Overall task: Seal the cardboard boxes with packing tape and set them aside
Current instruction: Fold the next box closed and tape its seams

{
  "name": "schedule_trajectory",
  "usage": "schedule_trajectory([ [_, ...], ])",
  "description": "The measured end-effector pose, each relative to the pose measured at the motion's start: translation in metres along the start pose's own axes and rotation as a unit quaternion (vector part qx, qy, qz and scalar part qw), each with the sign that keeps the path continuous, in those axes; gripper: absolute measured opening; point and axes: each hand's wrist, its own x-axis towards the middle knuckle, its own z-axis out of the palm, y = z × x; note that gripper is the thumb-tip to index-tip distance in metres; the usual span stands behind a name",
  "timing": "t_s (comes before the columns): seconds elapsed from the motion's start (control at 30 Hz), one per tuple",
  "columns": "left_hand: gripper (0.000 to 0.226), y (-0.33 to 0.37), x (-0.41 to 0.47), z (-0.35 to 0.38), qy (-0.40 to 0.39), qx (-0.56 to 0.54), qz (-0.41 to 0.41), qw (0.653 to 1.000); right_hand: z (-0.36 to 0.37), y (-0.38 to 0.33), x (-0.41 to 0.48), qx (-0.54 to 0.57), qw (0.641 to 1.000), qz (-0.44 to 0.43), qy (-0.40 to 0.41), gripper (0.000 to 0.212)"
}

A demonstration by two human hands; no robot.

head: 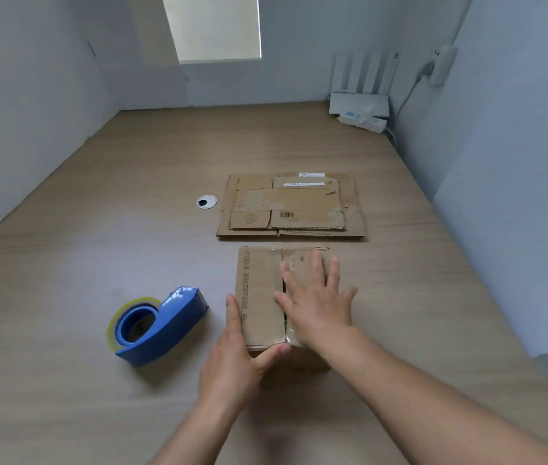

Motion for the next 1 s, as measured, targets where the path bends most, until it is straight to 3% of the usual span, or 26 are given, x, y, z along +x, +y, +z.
schedule_trajectory([
  [0.1, 0.122, -0.001, 0.003, 0.001, -0.007, -0.027, 0.000, 1.000, 0.007, 0.006, -0.033, 0.008, 0.999, -0.038, -0.005, 0.054],
  [0.17, 0.121, -0.002, 0.005, 0.001, -0.024, -0.064, 0.014, 0.998, 0.020, 0.013, -0.051, 0.027, 0.995, -0.088, 0.034, 0.058],
  [0.27, 0.117, 0.001, 0.011, -0.017, -0.125, -0.133, 0.034, 0.983, 0.037, 0.026, -0.059, 0.013, 0.981, -0.145, 0.130, 0.052],
  [0.37, 0.099, -0.007, 0.018, -0.042, -0.219, -0.122, 0.026, 0.968, 0.042, 0.038, -0.043, 0.017, 0.970, -0.190, 0.150, 0.045],
  [0.4, 0.090, -0.010, 0.019, -0.048, -0.191, -0.134, 0.031, 0.972, 0.039, 0.040, -0.037, 0.020, 0.966, -0.205, 0.158, 0.045],
  [0.47, 0.070, -0.022, 0.024, -0.054, -0.013, -0.110, 0.047, 0.993, 0.035, 0.046, -0.024, 0.014, 0.955, -0.232, 0.185, 0.044],
  [0.53, 0.057, -0.036, 0.035, -0.060, 0.160, -0.009, 0.028, 0.987, 0.029, 0.050, -0.012, 0.007, 0.951, -0.240, 0.194, 0.043],
  [0.57, 0.057, -0.045, 0.042, -0.062, 0.192, 0.040, -0.001, 0.981, 0.027, 0.052, -0.008, 0.004, 0.952, -0.234, 0.198, 0.044],
  [0.7, 0.063, -0.071, 0.065, -0.062, 0.109, 0.166, -0.115, 0.973, 0.026, 0.060, 0.002, 0.008, 0.951, -0.243, 0.193, 0.057],
  [0.87, 0.070, -0.086, 0.087, -0.063, 0.087, 0.135, -0.183, 0.970, 0.025, 0.063, 0.005, 0.029, 0.953, -0.249, 0.170, 0.060],
  [1.0, 0.045, -0.093, 0.088, -0.061, 0.044, 0.179, -0.192, 0.964, 0.024, 0.064, 0.006, 0.035, 0.952, -0.250, 0.173, 0.063],
])
